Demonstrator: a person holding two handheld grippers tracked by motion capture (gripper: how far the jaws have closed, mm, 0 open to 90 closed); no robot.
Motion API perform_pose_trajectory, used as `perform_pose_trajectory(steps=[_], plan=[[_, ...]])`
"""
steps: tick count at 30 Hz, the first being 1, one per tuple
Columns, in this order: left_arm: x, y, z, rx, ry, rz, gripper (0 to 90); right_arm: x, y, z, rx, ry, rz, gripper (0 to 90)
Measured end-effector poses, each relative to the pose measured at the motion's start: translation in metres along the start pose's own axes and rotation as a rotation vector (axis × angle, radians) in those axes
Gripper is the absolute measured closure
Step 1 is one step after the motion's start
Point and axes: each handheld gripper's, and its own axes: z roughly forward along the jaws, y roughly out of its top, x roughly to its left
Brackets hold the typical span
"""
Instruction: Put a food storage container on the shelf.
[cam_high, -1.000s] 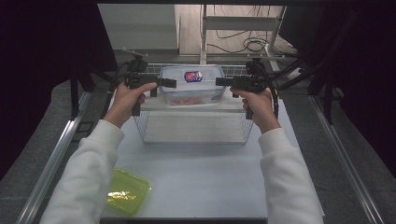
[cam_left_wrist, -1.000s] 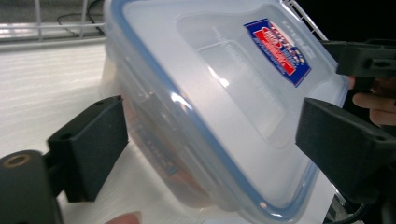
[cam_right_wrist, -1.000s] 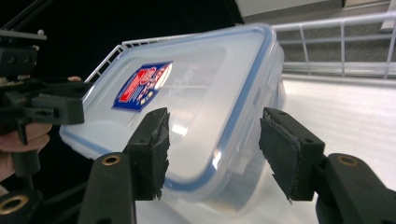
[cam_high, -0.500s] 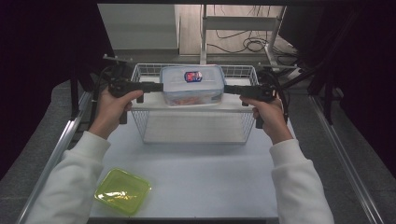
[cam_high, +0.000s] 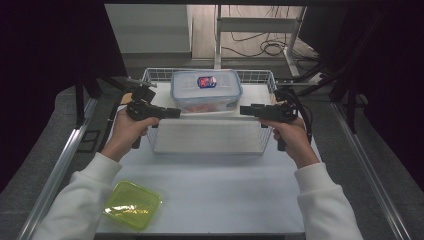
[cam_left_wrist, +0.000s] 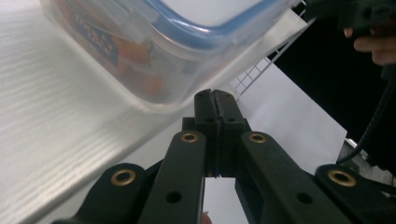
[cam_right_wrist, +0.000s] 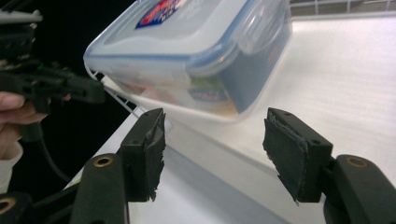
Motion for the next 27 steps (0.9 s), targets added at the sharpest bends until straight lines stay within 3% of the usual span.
perform_pose_trajectory(steps=[8,17,25,27], plan=[[0.011,0.004,0.003,-0.014,-0.003,-0.037,90.0,0.0,-0.012,0.0,0.024,0.025,-0.027,38.6],[0.007,-0.001,0.003,-0.008,-0.014,-0.021,90.0,0.003,-0.027,-0.005,0.031,0.052,-0.048,38.4],[0.0,-0.019,-0.007,-0.009,-0.019,0.002,90.0,0.002,-0.052,-0.011,0.037,0.079,-0.067,38.4],[-0.004,-0.032,-0.01,-0.008,-0.025,0.01,90.0,-0.001,-0.064,-0.012,0.044,0.083,-0.067,38.3]])
